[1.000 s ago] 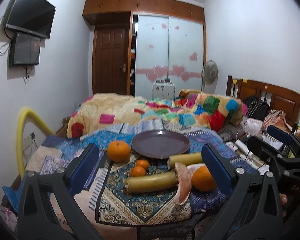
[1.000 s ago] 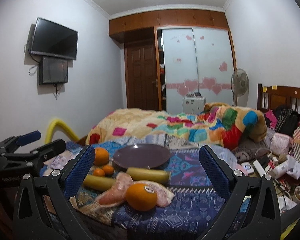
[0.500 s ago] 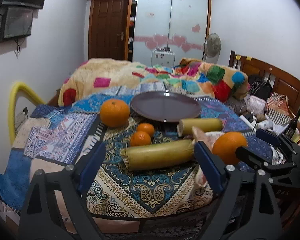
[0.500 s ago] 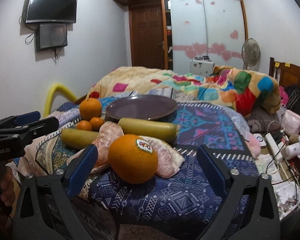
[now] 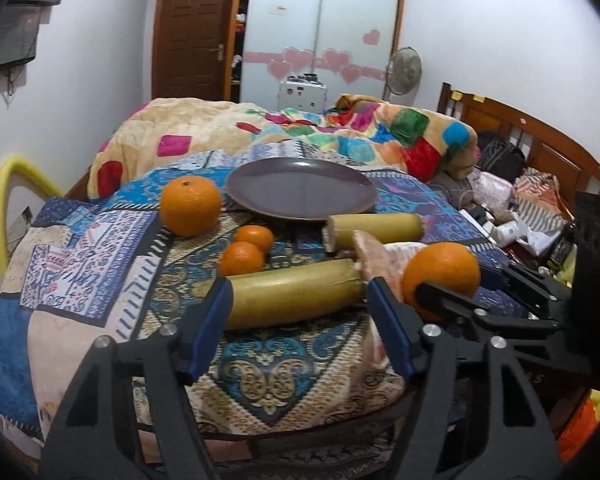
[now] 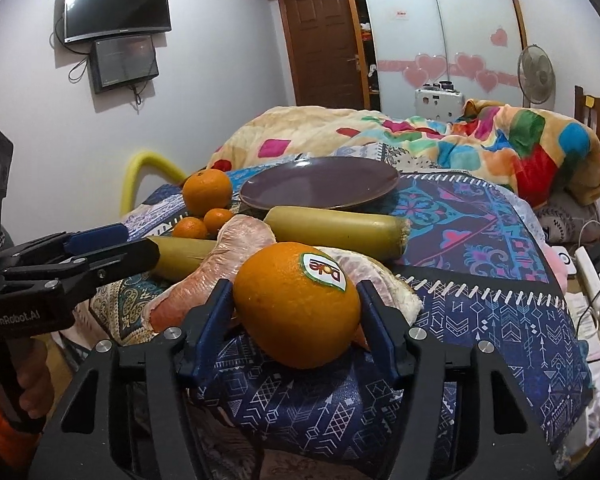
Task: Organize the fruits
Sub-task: 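Grasp the peeled pomelo wedge with the left tool while the right tool grasps the Dole-sticker orange, then carry the pomelo wedge with the left tool while the right tool carries the orange onto the plate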
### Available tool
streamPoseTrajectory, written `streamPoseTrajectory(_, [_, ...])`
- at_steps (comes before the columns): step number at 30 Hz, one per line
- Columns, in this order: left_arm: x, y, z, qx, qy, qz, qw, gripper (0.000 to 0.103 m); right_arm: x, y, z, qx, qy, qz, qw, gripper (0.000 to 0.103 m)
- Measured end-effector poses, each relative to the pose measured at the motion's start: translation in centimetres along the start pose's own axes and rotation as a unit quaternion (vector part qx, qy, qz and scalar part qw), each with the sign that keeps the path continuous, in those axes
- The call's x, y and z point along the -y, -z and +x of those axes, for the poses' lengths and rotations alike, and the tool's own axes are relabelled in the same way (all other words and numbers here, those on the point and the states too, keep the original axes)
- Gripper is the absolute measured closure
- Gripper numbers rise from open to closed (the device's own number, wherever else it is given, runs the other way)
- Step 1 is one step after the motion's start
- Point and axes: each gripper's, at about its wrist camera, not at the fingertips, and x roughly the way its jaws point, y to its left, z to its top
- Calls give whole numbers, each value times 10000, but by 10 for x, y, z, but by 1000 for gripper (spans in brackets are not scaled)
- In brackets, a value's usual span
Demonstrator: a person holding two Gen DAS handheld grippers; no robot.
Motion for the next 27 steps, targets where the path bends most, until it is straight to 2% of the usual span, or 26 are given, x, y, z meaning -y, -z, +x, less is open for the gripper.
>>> streamPoseTrajectory(4, [14,-2,5,-112,105,103,9998,43,7,0,-9,49,10,125,9999,45])
streamPoseTrajectory(11, [32,5,22,-524,345,128,9979,70,20,-3,-29,179,162,195,9995,45])
streamPoseTrajectory(14, [39,9,27,-626,406,129,9971,73,27,-2,-33,189,228,211,9993,45])
streamPoseTrajectory(27, [60,5,53,-813,323,285,9958,73,43,10,-31,41,369,316,9988,45])
